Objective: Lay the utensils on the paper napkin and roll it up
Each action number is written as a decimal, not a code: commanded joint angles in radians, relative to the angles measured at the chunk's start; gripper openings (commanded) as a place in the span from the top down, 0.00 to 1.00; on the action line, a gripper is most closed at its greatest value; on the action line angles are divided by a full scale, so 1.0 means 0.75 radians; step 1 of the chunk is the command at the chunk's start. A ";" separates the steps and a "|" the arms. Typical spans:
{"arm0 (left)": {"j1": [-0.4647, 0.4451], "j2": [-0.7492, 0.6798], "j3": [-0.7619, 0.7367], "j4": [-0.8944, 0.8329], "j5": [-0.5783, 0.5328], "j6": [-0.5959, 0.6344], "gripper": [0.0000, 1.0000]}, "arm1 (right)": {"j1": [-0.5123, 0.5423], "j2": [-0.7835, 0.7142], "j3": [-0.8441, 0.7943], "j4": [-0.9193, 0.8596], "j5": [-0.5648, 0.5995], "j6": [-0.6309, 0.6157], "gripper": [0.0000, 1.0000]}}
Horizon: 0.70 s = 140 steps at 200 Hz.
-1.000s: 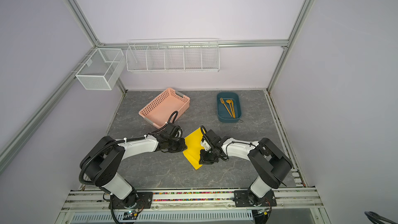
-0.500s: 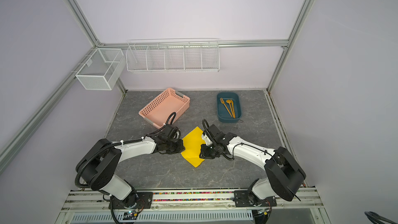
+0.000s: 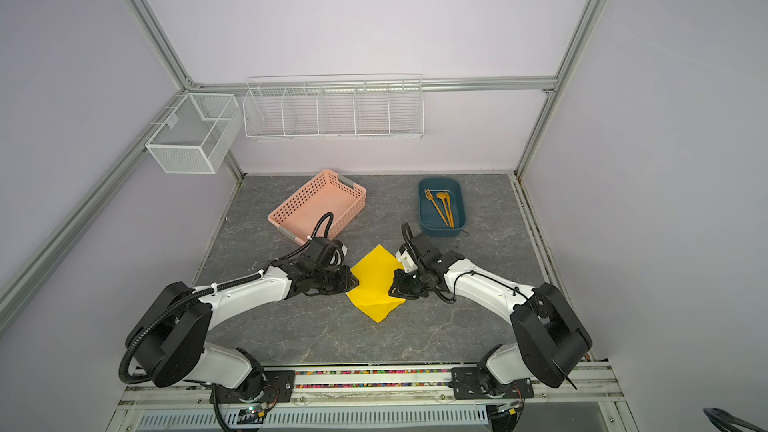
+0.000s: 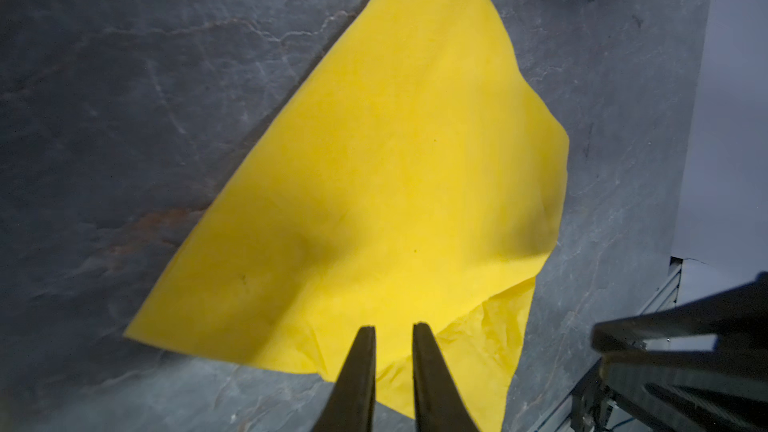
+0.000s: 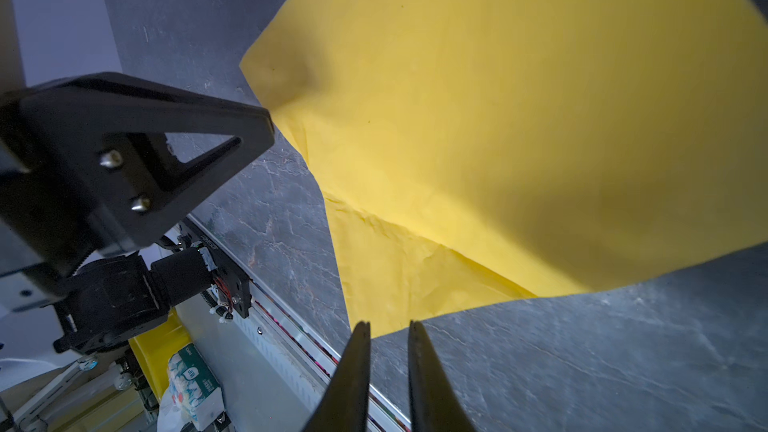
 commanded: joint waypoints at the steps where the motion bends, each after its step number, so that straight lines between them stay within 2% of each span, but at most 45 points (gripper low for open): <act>1: 0.006 -0.028 0.031 -0.024 0.062 -0.015 0.81 | -0.026 0.002 -0.036 0.031 -0.054 0.006 0.79; 37: -0.028 0.006 0.043 -0.006 0.146 -0.026 0.86 | -0.042 0.087 -0.040 0.094 -0.123 0.008 0.80; 84: -0.103 0.127 0.059 0.059 0.183 -0.067 0.89 | -0.049 0.185 -0.047 0.111 -0.094 -0.012 0.81; 140: -0.111 0.225 0.020 0.084 0.179 -0.081 0.90 | -0.050 0.259 -0.087 0.109 -0.072 -0.036 0.82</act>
